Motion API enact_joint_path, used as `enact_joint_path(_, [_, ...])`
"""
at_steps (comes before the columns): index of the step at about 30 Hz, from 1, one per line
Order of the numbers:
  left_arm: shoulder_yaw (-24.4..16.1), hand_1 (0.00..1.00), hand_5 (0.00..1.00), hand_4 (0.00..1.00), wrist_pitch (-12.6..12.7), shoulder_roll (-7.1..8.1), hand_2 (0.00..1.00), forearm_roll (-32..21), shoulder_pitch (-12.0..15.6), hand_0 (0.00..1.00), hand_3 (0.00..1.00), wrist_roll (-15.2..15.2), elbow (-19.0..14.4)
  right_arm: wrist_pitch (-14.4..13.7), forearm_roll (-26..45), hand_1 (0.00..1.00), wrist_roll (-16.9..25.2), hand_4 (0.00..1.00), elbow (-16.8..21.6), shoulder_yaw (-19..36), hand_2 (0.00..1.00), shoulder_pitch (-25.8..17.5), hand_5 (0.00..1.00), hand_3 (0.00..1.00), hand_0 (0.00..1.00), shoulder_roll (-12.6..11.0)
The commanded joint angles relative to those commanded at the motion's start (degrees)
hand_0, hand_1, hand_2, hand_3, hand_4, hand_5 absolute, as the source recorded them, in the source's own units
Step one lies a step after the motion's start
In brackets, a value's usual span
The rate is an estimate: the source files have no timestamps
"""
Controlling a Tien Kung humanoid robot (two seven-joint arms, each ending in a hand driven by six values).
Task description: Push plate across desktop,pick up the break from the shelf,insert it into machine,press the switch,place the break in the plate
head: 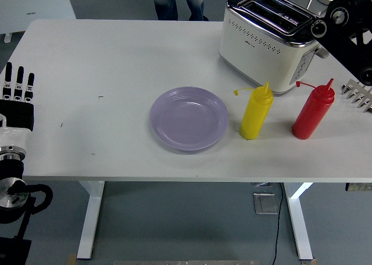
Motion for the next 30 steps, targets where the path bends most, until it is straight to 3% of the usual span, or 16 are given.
enact_joint_path(5, [0.0,0.889,0.998,0.544,0.0,-0.04,0.880,0.0,0.0,0.885,0.778,0.0,0.0,4.4,4.7,0.298,-0.8,0.293,6.4,-3.8,0.349,-0.7,0.002,0.478,0.275,-1.3])
enact_joint_path(11, [0.0,0.890,0.998,0.544,0.0,-0.08,0.880,0.0,0.0,0.885,0.778,0.0,0.0,8.5,11.4,0.298,-1.2,0.291,11.3,-9.7,0.348,-1.5,0.002,0.479,0.274,-2.2])
enact_joint_path(12, [0.0,0.889,0.998,0.545,0.0,-0.08,0.880,0.0,0.0,0.884,0.778,0.0,0.0,8.9,12.2,0.296,-1.2,0.249,11.8,-10.7,0.346,-1.6,0.002,0.477,0.273,-2.2])
enact_joint_path(19, [0.0,0.890,0.998,0.545,0.0,-0.13,0.880,0.0,-0.1,0.884,0.778,0.0,0.0,9.9,16.9,0.296,-1.1,0.241,14.2,-16.7,0.345,-2.1,0.002,0.476,0.271,-1.7])
enact_joint_path(30, [0.1,0.890,0.998,0.544,0.1,-0.19,0.880,0.0,0.0,0.884,0.778,0.0,0.0,10.2,23.1,0.294,-0.8,0.235,14.8,-20.9,0.342,-3.0,0.002,0.475,0.269,0.3])
